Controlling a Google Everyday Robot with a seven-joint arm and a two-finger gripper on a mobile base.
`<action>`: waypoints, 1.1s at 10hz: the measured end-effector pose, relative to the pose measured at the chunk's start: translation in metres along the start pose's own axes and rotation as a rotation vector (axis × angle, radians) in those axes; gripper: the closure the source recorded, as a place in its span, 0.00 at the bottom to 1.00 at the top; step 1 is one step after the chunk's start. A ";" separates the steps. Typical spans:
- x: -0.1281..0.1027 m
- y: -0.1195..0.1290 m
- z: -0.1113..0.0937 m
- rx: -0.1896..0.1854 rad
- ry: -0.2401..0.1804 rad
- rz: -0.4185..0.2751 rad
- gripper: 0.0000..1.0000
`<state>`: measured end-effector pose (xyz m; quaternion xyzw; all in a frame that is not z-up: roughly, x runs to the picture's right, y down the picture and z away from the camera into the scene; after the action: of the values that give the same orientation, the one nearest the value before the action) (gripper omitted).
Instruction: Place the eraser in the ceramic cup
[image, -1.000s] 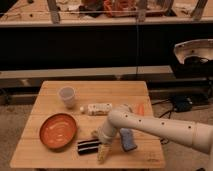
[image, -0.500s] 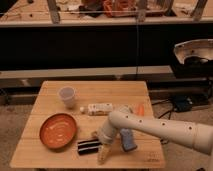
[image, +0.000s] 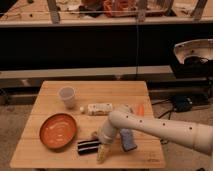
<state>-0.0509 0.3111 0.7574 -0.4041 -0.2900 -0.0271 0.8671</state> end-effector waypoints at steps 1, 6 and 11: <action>0.000 0.000 0.000 0.000 -0.001 0.001 0.25; -0.002 -0.003 -0.007 0.007 -0.005 0.011 0.73; -0.009 -0.030 -0.049 0.066 0.010 0.040 0.99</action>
<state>-0.0426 0.2543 0.7482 -0.3809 -0.2783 -0.0022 0.8817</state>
